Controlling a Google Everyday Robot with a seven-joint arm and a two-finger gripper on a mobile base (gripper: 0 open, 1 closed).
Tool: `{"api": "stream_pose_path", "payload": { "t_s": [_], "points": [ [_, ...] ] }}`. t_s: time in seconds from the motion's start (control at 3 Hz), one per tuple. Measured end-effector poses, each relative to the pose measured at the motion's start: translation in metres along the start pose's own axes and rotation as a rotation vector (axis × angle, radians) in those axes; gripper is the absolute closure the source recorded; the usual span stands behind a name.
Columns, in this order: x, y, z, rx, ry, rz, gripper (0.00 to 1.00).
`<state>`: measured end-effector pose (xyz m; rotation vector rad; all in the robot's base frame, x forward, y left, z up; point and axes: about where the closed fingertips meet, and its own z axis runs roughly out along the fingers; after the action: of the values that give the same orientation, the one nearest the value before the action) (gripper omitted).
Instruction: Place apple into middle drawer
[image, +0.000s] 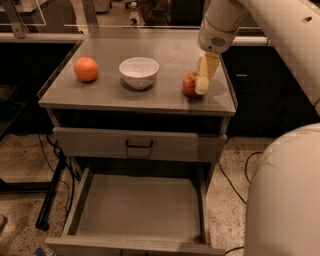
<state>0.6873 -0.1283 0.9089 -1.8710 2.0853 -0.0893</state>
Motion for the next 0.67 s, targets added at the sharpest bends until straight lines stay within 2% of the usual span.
{"api": "stream_pose_path", "payload": {
  "t_s": [0.67],
  "points": [
    [0.015, -0.016, 0.025, -0.021, 0.009, 0.042, 0.00]
  ]
}}
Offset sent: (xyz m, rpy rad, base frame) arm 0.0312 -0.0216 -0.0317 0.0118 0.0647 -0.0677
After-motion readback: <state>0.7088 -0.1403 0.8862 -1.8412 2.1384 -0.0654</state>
